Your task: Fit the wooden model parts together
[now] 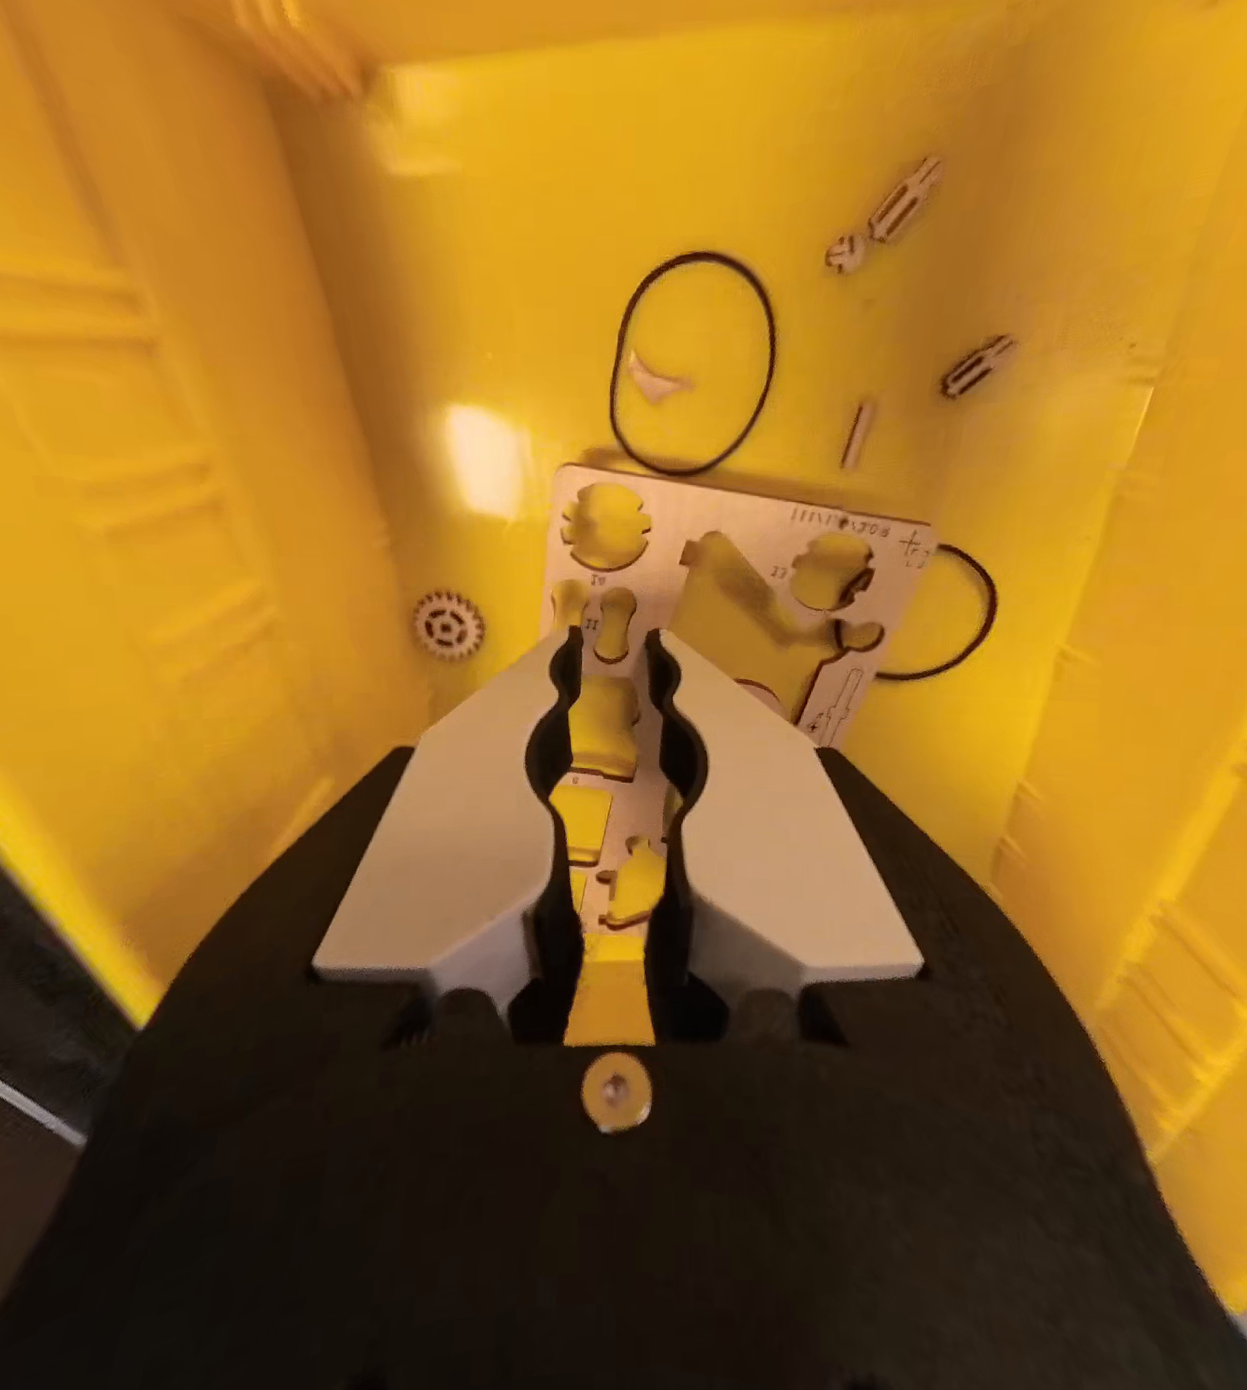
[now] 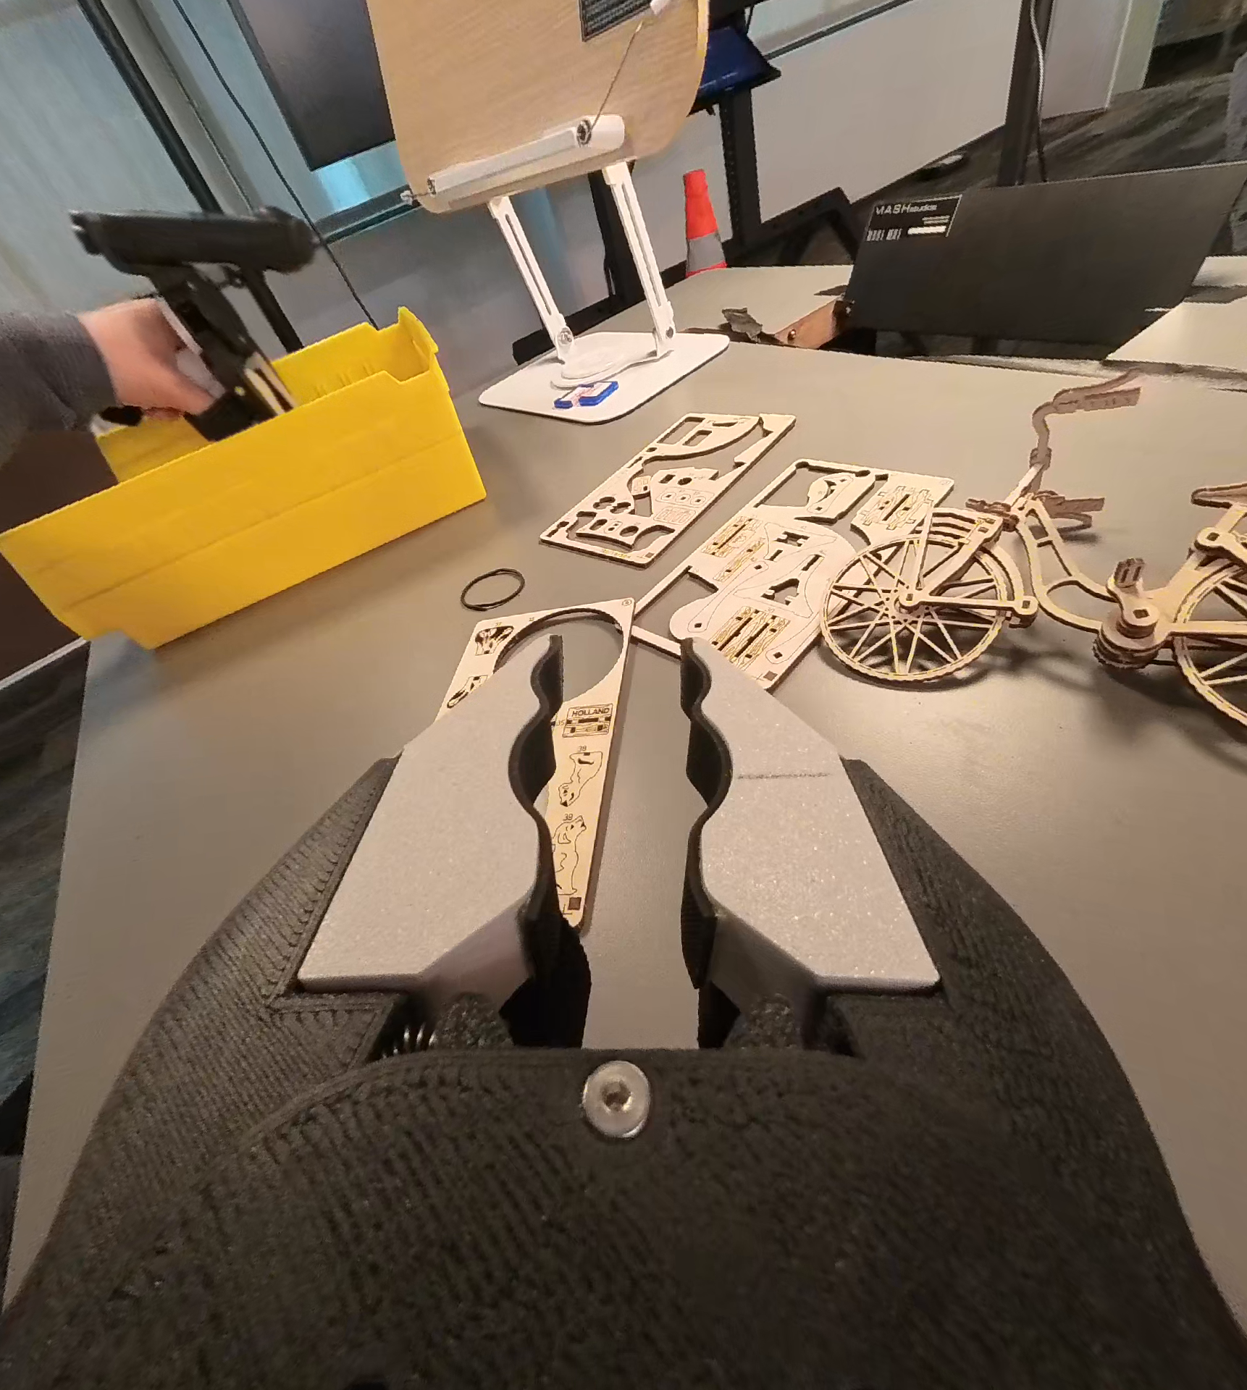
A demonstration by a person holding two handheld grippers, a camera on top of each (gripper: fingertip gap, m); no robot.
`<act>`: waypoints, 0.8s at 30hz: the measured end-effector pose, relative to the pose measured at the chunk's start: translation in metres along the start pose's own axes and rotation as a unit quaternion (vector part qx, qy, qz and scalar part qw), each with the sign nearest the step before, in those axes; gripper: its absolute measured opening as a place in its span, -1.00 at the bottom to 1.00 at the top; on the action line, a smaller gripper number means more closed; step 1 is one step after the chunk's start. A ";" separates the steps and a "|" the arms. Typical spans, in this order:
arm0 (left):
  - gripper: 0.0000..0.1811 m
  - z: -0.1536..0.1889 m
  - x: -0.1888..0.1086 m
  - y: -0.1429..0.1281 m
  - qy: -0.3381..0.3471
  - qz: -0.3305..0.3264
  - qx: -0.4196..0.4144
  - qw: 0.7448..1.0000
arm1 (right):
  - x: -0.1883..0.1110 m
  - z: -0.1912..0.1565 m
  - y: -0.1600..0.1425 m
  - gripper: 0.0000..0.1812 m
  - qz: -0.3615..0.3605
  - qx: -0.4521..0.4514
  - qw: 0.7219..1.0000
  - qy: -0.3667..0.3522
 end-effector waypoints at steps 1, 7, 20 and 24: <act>-0.83 0.002 -0.007 -0.003 0.007 0.017 -0.008 1.000 | 0.000 0.000 0.000 -0.67 -0.001 0.000 1.000 0.002; -0.83 0.014 -0.073 -0.019 0.029 0.179 -0.078 0.980 | 0.011 -0.004 0.001 -0.68 -0.008 0.004 1.000 0.021; -0.83 0.108 -0.201 0.018 0.042 0.406 -0.033 0.912 | 0.094 -0.174 0.102 -0.54 0.062 -0.041 0.962 0.264; -0.83 0.156 -0.207 0.045 0.022 0.449 0.005 0.893 | 0.120 -0.215 0.104 -0.47 0.055 -0.050 0.955 0.289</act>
Point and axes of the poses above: each gripper's, where its closed fingertips meet, x out along the fingers, y out of its top, z = x × y across the jaws, the point moved 3 cm from there along -x, back along the fingers, and after that the axes turned 13 degrees about -y, right-handed, at the moved point
